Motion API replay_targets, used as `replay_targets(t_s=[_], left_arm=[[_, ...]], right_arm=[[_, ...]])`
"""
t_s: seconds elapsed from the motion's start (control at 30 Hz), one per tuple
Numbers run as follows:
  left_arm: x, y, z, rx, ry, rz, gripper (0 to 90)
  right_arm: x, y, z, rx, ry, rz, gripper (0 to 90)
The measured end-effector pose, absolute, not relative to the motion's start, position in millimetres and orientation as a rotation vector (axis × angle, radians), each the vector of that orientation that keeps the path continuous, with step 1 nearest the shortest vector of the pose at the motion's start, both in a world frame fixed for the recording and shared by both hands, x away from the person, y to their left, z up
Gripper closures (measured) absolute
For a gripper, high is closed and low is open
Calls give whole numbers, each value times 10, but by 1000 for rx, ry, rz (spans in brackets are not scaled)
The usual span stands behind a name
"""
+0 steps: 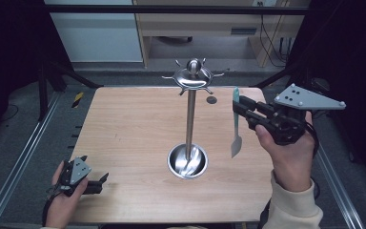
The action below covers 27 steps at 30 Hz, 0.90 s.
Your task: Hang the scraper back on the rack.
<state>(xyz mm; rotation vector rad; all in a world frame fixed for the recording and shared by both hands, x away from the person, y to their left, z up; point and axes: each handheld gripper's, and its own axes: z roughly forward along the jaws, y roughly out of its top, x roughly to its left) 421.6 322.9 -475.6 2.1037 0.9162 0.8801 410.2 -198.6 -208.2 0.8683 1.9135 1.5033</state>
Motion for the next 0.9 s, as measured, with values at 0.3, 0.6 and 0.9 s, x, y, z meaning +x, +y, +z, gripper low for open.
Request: replay_targets(t_s=[0.3,0.6,0.9], left_arm=[[4213,3218,-4760,2109,910,876,26],[4213,3209,-4765,2118,907,878,26],[4215,3200,-4768,2124,905,878,26]], right_arm=[[4061,-1884,-2083,832,1923,1537,741],[4038,-1758,-2069,795,1927,1581,740],[4056,-1638,-2091,777,1934,1582,740]])
